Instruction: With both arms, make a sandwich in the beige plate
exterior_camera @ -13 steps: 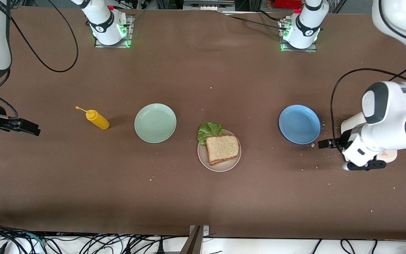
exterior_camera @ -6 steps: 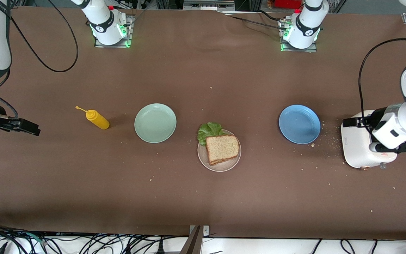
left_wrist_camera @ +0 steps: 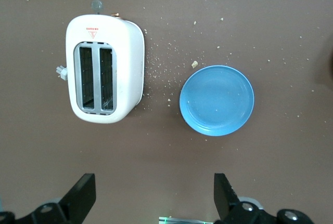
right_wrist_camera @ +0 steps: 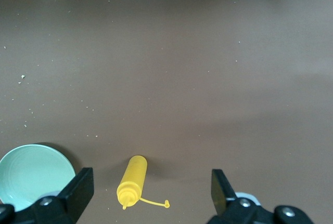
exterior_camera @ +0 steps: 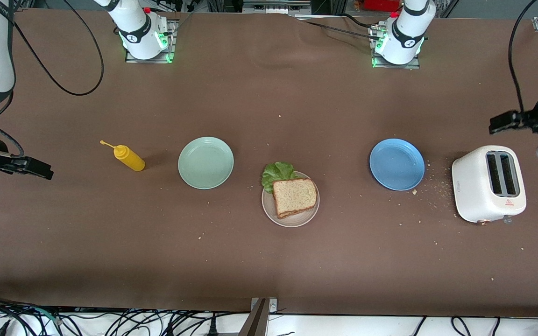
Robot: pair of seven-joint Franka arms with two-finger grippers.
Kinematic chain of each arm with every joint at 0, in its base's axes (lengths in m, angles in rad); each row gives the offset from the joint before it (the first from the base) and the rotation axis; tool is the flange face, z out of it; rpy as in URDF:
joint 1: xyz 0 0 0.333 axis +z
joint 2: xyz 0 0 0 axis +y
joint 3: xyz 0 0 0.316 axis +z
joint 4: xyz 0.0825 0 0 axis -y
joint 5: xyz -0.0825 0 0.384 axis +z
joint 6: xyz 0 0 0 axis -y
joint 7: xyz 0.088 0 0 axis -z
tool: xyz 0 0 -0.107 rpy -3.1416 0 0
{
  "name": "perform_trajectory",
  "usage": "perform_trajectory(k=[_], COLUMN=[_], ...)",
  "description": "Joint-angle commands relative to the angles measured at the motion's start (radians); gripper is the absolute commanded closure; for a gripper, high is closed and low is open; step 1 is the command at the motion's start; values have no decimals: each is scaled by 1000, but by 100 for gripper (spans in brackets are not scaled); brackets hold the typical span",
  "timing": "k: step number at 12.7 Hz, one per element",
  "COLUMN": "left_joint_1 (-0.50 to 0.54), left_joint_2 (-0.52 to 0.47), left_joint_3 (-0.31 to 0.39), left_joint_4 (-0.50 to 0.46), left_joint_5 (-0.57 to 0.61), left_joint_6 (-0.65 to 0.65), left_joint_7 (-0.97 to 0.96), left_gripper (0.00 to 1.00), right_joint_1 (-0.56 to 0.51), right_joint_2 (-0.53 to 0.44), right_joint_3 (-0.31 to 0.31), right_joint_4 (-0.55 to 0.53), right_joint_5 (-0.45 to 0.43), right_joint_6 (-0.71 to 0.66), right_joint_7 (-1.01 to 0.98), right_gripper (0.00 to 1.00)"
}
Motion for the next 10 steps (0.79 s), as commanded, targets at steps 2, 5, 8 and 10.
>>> perform_trajectory(k=[2,5,8,10], left_joint_1=[-8,-1,4,4], left_joint_2=[-111,-170,-136,-131], left_joint_3=[-6,-6,-5,-5], left_joint_4=[-64,-189,-179,-182], left_joint_5=[-38,-47,-47,-47], left_joint_6=[9,120,131,145], left_joint_7=[11,-5,6,6], left_gripper=[0,0,0,0], right_joint_1=[-2,-2,-2,-2], right_joint_2=[-13,-13,-15,-15], right_joint_3=[4,4,4,4], right_joint_4=[-1,-1,-1,-1], right_joint_5=[-12,-12,-12,-12], right_joint_6=[-1,-1,-1,-1], right_joint_7=[12,12,13,13], right_gripper=[0,0,0,0])
